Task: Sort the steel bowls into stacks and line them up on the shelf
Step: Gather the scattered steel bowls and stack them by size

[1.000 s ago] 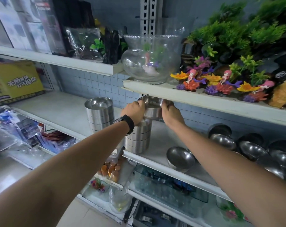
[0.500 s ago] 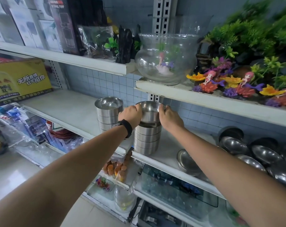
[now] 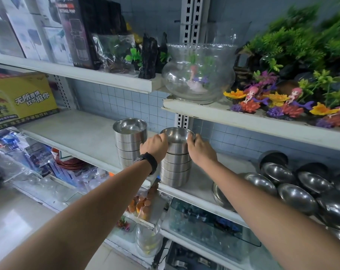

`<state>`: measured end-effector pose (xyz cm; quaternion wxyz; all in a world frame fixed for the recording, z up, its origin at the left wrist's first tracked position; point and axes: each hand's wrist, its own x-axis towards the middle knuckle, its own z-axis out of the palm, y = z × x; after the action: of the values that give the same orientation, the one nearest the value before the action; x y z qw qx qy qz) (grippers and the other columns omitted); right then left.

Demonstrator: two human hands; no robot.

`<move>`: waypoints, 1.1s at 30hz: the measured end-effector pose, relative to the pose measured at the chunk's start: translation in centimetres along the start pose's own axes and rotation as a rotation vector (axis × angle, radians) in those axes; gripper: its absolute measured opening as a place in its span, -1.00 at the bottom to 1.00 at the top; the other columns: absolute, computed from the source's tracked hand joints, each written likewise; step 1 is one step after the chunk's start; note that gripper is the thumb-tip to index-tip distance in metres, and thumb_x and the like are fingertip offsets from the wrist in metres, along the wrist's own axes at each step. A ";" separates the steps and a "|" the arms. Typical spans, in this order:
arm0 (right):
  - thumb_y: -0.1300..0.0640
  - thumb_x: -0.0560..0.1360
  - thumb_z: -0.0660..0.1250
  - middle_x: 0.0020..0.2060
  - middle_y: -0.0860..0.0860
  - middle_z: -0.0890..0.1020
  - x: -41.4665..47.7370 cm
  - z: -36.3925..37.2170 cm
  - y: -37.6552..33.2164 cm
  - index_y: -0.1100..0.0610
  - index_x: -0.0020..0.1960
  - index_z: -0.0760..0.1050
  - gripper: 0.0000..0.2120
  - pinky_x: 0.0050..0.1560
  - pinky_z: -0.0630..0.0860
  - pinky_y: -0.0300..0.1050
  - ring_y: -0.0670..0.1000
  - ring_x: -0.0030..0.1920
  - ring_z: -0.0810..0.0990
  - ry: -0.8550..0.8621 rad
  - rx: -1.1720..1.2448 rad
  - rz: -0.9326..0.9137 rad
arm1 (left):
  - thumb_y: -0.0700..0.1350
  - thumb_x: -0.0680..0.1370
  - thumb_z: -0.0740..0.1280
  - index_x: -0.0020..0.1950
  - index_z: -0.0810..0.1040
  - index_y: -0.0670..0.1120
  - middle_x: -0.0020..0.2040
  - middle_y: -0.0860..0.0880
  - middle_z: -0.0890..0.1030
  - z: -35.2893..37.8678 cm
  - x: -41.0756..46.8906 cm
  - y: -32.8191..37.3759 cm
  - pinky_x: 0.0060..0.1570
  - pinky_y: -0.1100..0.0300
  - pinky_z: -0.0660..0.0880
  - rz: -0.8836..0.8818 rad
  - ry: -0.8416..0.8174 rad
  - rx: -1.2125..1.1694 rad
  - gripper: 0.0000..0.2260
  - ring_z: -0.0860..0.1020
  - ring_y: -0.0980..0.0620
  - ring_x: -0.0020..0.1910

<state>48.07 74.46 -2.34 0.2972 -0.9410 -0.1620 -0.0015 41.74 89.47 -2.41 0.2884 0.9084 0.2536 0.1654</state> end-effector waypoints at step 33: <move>-0.35 0.60 -0.08 0.10 0.13 0.60 0.7 -1.7 0.7 0.13 0.20 0.52 -0.34 0.00 0.41 -0.02 0.15 0.08 0.56 -0.020 0.033 0.086 | 0.13 0.61 0.07 0.21 0.50 -0.15 0.14 -0.11 0.57 -1.0 2.4 -0.7 0.11 0.00 0.45 0.210 0.016 0.023 -0.57 0.51 -0.11 0.11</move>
<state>49.11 73.21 -1.29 0.3110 -0.9419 -0.1244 0.0231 42.98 91.75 -1.73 0.2570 0.9319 0.1609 0.1989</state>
